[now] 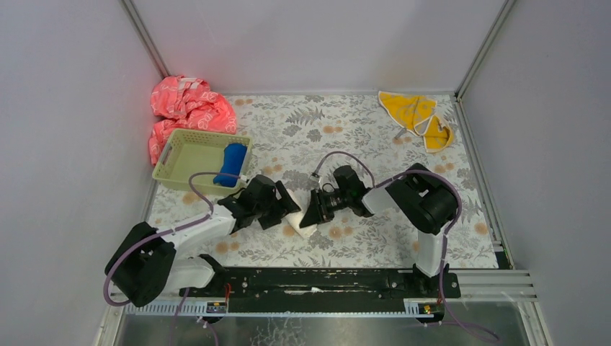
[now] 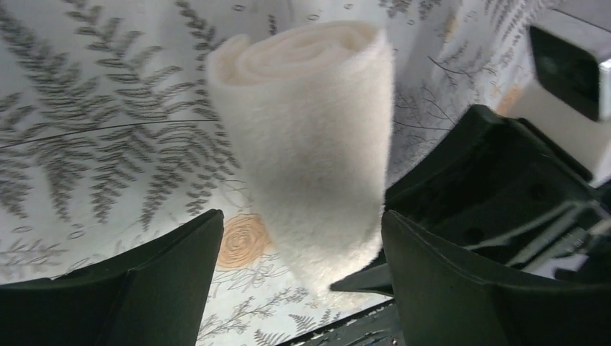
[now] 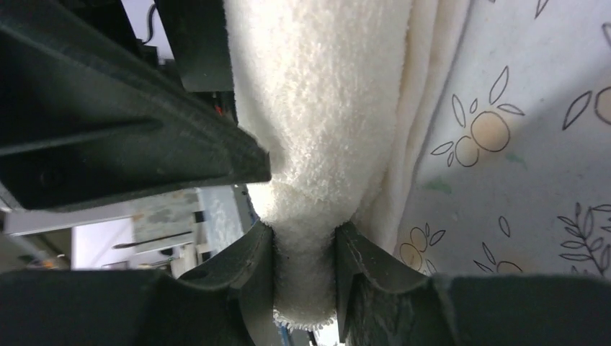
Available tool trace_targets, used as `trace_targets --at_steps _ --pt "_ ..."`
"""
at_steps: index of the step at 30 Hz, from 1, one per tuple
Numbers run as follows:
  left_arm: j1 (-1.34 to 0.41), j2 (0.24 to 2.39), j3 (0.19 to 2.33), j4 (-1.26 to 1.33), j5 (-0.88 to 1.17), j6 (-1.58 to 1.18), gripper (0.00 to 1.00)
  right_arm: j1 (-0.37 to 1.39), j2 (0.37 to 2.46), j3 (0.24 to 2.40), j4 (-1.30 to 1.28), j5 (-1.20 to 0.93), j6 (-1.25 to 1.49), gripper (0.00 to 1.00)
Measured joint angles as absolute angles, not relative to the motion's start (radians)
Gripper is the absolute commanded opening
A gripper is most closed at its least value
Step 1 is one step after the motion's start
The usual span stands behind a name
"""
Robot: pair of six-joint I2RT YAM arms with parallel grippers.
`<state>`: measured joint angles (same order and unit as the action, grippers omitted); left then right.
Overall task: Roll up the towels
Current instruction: Roll the towel at the center of the board, then pick up the towel at the center of the board.
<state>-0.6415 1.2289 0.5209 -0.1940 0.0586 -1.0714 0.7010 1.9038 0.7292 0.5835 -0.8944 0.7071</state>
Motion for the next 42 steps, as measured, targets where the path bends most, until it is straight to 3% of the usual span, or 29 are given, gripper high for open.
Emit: trace_targets --at_steps 13,22,28,35,42 --pt "-0.661 1.331 0.521 -0.055 0.064 -1.1 0.67 0.652 2.162 0.603 1.277 -1.034 1.246 0.34" --pt "-0.662 1.367 0.514 -0.005 0.073 -1.108 0.64 0.651 2.172 0.608 1.282 -1.038 1.283 0.36" --pt "-0.662 1.382 0.514 0.017 0.075 -1.109 0.56 0.649 2.204 0.61 1.352 -1.046 1.337 0.36" --pt "-0.667 1.421 0.517 0.06 0.083 -1.107 0.31 0.64 2.28 0.596 1.607 -1.056 1.453 0.57" --pt "-0.659 1.43 0.593 -0.051 0.053 -1.044 0.25 0.639 2.188 0.574 1.502 -1.013 1.416 0.67"
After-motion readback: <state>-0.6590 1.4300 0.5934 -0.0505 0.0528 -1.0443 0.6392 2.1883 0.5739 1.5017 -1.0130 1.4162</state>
